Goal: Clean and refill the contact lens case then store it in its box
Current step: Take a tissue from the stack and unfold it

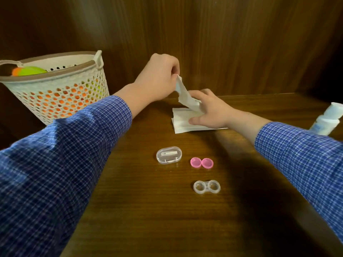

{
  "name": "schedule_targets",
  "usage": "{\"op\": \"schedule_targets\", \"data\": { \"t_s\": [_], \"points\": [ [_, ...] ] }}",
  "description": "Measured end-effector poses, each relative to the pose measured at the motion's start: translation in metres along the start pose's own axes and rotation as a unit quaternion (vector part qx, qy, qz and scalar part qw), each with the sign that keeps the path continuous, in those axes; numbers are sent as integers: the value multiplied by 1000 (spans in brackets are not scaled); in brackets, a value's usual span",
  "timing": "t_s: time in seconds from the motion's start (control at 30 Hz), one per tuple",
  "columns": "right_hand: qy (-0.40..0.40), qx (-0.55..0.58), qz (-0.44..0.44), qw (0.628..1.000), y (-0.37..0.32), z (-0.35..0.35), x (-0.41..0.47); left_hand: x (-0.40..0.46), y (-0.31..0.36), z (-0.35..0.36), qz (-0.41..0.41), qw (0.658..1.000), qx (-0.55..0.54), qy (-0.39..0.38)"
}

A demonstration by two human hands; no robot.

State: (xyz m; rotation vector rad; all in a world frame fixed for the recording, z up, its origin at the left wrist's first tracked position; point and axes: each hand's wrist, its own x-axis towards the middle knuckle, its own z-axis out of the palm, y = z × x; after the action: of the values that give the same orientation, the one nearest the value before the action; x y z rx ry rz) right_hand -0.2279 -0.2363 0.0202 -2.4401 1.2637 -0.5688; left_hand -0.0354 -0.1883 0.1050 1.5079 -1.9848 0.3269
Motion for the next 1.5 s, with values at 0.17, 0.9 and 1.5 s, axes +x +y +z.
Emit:
{"op": "schedule_targets", "data": {
  "t_s": [0.17, 0.9, 1.5],
  "points": [
    [-53, -31, 43, 997, 0, 2, -3, -2, -8, -12, 39, 996, 72, 30],
    [-92, 658, 67, 745, -87, -57, -89, -64, 38, -134, 46, 934, -353, 26],
    [107, 424, -65, 897, -117, -79, -207, -168, 68, -126, -26, 982, -187, -2]
  ]
}}
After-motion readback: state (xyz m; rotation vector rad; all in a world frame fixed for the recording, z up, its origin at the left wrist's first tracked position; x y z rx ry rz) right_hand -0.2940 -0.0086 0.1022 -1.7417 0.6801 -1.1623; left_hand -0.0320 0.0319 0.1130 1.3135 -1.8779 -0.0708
